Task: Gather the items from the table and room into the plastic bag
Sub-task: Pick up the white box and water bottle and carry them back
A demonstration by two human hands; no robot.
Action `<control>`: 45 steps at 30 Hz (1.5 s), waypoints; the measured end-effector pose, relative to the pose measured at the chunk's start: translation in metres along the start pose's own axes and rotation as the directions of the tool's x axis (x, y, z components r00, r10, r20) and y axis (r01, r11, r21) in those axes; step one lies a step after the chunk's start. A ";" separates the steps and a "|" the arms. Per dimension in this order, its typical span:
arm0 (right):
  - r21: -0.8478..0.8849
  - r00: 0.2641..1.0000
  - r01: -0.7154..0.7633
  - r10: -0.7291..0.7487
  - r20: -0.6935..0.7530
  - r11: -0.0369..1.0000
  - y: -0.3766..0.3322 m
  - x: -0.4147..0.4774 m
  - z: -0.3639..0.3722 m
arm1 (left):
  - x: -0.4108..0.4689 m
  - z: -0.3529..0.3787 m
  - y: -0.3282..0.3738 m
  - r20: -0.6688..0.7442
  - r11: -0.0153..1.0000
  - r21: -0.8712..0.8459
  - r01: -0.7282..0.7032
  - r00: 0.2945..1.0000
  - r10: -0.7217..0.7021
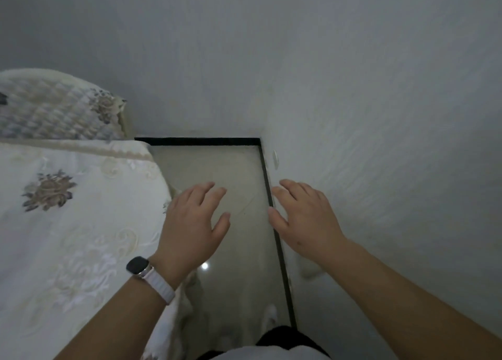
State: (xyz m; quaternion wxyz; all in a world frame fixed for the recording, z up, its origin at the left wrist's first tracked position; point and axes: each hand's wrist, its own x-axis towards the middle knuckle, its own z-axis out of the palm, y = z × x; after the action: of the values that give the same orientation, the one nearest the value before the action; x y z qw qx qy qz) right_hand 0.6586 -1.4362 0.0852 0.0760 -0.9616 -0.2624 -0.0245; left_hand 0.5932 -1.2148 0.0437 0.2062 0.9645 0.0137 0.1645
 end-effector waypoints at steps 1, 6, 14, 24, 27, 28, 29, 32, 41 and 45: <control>0.001 1.000 0.025 -0.025 0.009 1.000 0.001 0.019 0.004 | 0.009 0.003 -0.008 -0.002 1.000 0.014 0.011 1.000 -0.011; 0.036 0.990 0.139 -0.140 0.026 0.990 0.009 0.113 0.028 | 0.065 0.018 -0.045 0.007 0.991 0.124 0.057 0.998 -0.058; 0.132 0.965 0.206 -0.223 0.135 0.970 0.052 0.281 0.051 | 0.206 0.039 -0.082 0.059 0.949 0.259 0.179 0.978 -0.200; 0.149 0.944 0.317 -0.327 0.051 0.937 0.072 0.459 0.037 | 0.361 0.043 -0.128 -0.074 0.910 0.325 0.256 0.967 -0.246; 0.165 0.935 0.333 -0.347 0.069 0.928 0.063 0.504 0.046 | 0.394 0.048 -0.156 -0.072 0.906 0.312 0.285 0.958 -0.277; 0.166 0.933 0.336 -0.352 0.077 0.927 0.060 0.519 0.050 | 0.404 0.050 -0.166 -0.071 0.907 0.305 0.292 0.956 -0.284; 0.163 0.930 0.343 -0.359 0.083 0.925 0.056 0.533 0.054 | 0.413 0.052 -0.178 -0.073 0.907 0.297 0.298 0.954 -0.290; 0.144 0.915 0.371 -0.388 0.109 0.917 0.041 0.583 0.068 | 0.443 0.059 -0.223 -0.093 0.908 0.262 0.326 0.945 -0.313; 0.051 0.878 0.458 -0.461 0.129 0.887 -0.031 0.741 0.077 | 0.535 0.048 -0.353 -0.149 0.901 0.208 0.382 0.922 -0.357; 0.081 0.859 0.498 -0.504 0.092 0.863 -0.067 0.798 0.086 | 0.568 0.036 -0.401 -0.127 0.875 0.223 0.430 0.902 -0.412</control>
State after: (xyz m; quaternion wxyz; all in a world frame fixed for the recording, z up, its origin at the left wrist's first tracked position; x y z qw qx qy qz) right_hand 1.3122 -0.9661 0.0788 0.0783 -0.8578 -0.5077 0.0168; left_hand 1.1583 -0.8082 0.0284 0.1155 0.9493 0.2513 0.1492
